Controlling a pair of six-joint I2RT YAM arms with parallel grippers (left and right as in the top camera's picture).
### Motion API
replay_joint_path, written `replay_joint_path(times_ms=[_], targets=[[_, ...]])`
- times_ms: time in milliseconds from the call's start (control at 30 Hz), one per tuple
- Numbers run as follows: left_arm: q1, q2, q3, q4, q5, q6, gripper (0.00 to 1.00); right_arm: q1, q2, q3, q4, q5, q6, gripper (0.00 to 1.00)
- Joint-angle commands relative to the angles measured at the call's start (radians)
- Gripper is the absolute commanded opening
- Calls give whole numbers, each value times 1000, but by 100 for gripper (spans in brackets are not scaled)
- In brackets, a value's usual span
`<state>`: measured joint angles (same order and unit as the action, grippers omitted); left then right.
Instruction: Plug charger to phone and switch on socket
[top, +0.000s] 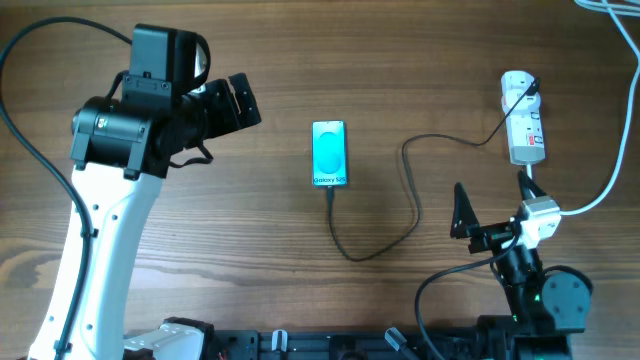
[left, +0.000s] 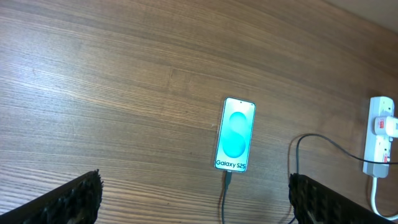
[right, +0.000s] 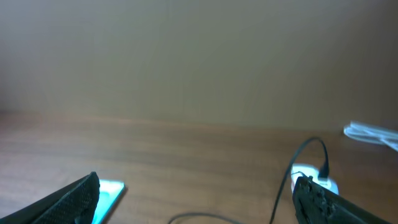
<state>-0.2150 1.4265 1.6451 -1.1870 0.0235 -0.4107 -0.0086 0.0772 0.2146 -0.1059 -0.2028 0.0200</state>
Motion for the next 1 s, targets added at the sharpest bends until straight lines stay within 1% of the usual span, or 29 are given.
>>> replay_joint_path(times_ms=[0,200,400,500,667,967], targets=[[2,-5,5,0,-10,-16,100,5,-50,-69,51,-17,10,100],[2,-5,5,0,-10,-16,100,5,-74,-131,115,-17,6,100],[2,-5,5,0,-10,-16,100,17,-74,-211,238,-6,6,100],[2,-5,5,0,-10,-16,100,25,-74,-210,218,22,6,100],[2,-5,5,0,-10,-16,100,24,-74,-210,113,67,8,100],[2,-5,5,0,-10,-16,100,24,-74,-209,106,105,-20,100]])
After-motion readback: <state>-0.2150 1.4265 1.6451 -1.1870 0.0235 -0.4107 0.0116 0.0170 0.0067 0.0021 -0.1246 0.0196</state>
